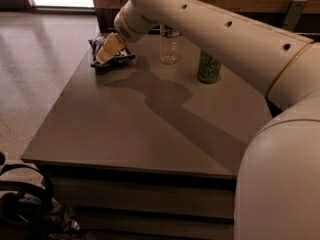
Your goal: Pick blue chip bag
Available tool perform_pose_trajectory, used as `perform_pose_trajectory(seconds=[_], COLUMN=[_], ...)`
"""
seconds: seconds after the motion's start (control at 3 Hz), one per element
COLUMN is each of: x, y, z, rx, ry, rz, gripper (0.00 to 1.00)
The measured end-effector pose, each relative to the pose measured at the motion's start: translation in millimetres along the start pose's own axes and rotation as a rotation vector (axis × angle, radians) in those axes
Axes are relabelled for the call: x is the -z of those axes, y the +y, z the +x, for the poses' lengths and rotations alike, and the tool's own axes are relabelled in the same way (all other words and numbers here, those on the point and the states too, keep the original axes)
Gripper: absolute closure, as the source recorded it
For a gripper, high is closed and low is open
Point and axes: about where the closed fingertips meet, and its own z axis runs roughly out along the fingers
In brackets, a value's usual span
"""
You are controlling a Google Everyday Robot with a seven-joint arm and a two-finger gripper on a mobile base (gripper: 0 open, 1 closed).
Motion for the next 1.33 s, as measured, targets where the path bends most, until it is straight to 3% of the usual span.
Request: perform_pose_trajectory(seconds=[0.67, 1.33], x=[-45.3, -102.2], y=[-5.7, 1.9], z=[-3.7, 10.1], rx=[-0.006, -0.041], ry=[0.018, 0.056], rz=[-0.022, -0.091], gripper=[0.00, 0.00])
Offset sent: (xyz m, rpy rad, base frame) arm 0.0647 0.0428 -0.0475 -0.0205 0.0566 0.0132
